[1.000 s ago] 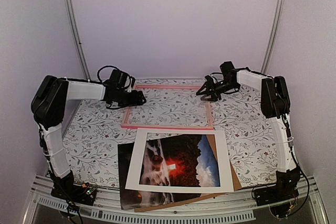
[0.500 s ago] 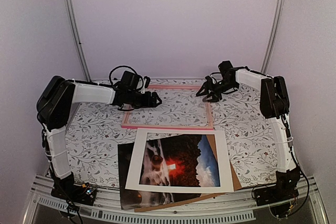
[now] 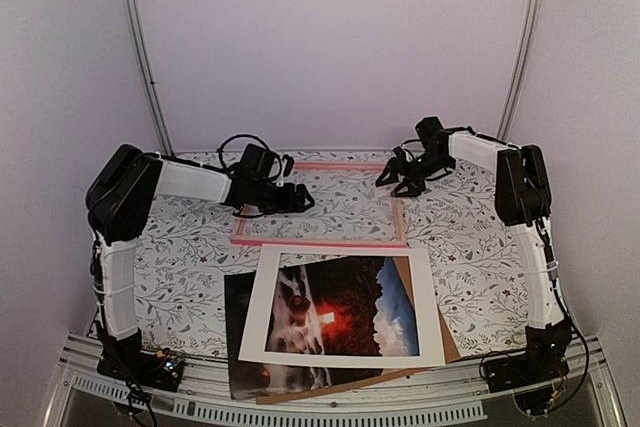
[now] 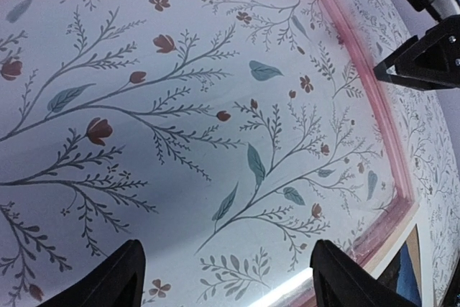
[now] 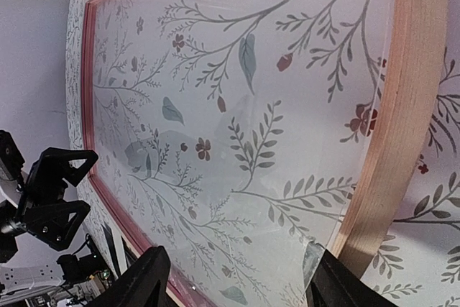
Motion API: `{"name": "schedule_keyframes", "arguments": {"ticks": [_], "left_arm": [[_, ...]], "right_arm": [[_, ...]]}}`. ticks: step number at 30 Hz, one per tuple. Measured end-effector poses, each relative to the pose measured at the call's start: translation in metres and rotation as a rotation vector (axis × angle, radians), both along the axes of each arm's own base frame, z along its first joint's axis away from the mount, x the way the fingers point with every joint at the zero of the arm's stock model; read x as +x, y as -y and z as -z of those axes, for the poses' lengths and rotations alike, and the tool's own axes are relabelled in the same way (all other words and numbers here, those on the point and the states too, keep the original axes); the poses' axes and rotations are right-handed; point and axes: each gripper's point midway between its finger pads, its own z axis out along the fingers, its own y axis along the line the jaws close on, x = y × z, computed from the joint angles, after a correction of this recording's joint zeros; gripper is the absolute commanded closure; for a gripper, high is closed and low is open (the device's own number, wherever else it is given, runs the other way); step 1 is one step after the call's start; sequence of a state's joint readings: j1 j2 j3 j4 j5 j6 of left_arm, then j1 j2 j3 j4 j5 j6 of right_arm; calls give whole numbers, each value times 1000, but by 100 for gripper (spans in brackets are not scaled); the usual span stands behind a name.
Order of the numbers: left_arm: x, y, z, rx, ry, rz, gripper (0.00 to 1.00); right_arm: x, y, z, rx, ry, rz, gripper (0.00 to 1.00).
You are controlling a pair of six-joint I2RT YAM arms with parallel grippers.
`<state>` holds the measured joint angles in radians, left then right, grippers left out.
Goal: Put the photo into the frame
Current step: Place the glass panel on the frame body.
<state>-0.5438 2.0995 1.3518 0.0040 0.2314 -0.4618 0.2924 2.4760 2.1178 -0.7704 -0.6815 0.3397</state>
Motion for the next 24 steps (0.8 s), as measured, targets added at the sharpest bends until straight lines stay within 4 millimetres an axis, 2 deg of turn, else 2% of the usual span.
{"name": "schedule_keyframes", "arguments": {"ticks": [8,24], "left_arm": [[0,-1,8,13,-8,-5,18],[1,-3,9,27,-3,-18,18]], "right_arm": [[0,4,4,-33,-3,10,32],[3,9,7,-76,19,16,31]]}}
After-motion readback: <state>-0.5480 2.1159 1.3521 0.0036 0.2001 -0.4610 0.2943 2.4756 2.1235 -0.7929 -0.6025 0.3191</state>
